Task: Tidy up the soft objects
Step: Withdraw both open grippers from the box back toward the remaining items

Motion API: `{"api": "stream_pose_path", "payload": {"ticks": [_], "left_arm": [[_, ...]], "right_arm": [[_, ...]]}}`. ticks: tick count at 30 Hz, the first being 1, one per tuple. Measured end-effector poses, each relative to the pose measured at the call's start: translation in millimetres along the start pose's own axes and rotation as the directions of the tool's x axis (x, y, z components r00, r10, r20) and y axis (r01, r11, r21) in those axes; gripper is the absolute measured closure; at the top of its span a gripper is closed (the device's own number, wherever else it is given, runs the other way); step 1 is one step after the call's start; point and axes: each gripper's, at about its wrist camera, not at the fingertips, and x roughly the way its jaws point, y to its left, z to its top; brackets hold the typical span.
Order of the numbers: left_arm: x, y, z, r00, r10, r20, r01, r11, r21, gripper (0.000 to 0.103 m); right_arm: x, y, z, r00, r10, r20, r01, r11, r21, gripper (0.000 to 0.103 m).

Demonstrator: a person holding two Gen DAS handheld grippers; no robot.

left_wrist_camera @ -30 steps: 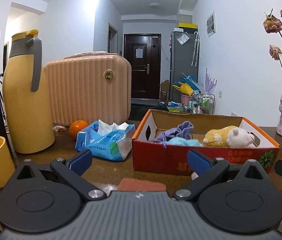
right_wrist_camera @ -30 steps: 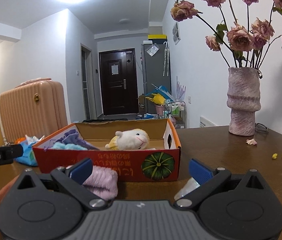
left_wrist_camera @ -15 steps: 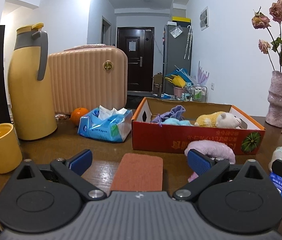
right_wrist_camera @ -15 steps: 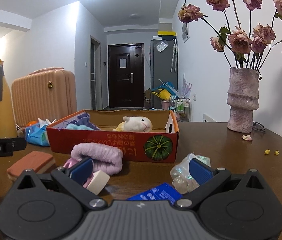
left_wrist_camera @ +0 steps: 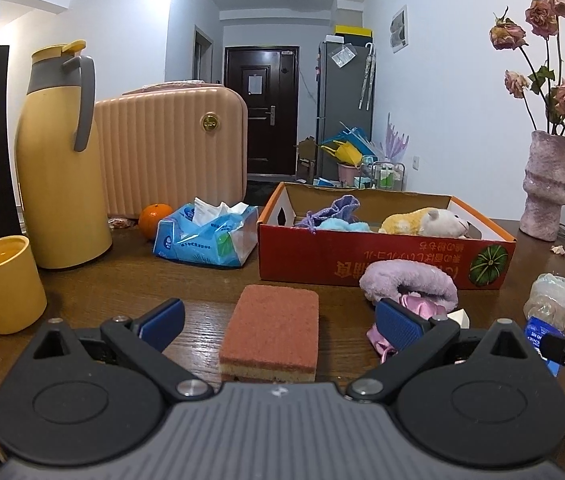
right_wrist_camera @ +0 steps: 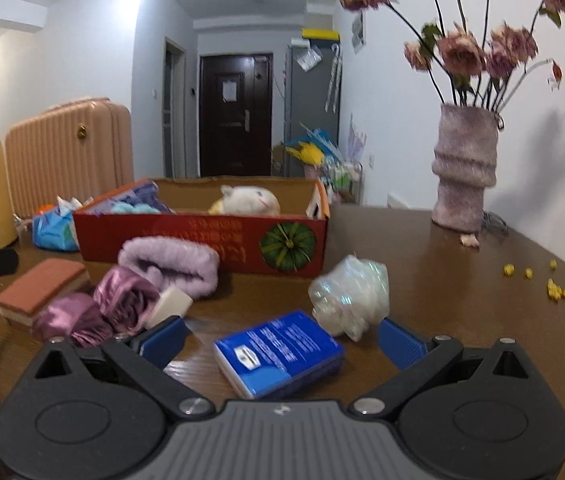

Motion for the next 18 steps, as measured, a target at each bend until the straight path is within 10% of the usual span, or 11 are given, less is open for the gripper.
{"api": "stream_pose_path", "payload": {"ticks": [18], "left_arm": [[1.0, -3.1, -2.4, 0.999, -0.041, -0.031, 0.041, 0.999, 0.002, 0.000]], "right_arm": [[63.0, -10.6, 1.2, 0.970, 0.054, -0.236, -0.043, 0.998, 0.050, 0.002]]}}
